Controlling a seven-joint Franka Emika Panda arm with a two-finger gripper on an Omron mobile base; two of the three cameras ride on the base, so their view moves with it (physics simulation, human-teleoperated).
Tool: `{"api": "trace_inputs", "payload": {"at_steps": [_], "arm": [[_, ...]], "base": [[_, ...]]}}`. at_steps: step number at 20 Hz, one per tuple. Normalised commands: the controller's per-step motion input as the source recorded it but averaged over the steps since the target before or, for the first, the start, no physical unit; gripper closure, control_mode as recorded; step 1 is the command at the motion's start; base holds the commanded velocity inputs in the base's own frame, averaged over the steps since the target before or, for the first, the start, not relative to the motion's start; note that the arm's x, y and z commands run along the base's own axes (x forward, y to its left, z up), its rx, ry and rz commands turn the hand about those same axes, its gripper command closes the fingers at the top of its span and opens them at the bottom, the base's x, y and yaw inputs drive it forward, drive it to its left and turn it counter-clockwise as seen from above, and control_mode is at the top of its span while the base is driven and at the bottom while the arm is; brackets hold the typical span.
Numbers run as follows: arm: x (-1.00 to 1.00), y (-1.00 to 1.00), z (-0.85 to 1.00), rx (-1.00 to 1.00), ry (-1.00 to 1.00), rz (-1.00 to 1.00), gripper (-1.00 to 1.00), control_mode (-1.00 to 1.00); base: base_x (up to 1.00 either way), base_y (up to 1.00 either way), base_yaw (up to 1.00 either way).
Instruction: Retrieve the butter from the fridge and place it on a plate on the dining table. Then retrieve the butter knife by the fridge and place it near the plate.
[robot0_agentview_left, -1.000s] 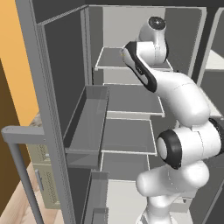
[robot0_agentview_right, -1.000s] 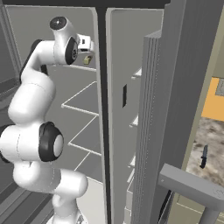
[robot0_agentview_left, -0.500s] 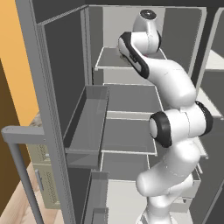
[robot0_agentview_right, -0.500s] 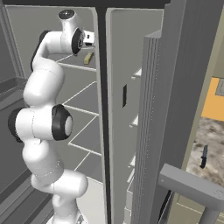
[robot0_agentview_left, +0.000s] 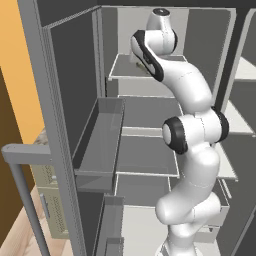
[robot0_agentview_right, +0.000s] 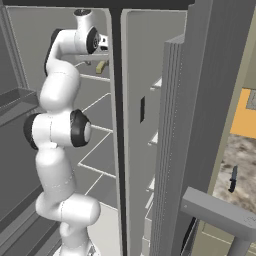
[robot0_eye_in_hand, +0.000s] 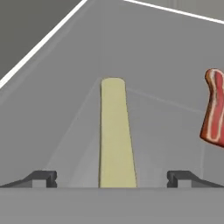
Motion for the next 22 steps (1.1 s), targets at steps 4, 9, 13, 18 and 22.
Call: {"api": "trace_inputs", "payload": {"at_steps": [4,9,13,18,22], "arm": [[0.1,0.0,-0.29,0.0,0.09,0.0,-1.0,-1.0],[0.07,0.0,-0.28,0.0,0.07,0.0,-1.0,-1.0],[0.03,0.0,-0.08,0.0,0.02,0.0,-1.0,-1.0],[0.01,0.0,-0.03,0.0,0.03,0.0,-1.0,-1.0],[0.01,0.02,-0.11,0.0,0.03,0.0,1.0,-1.0]], "base": [[0.0,0.0,0.0],[0.0,0.0,0.0],[0.0,0.0,0.0],[0.0,0.0,0.0],[0.0,0.0,0.0]]}}
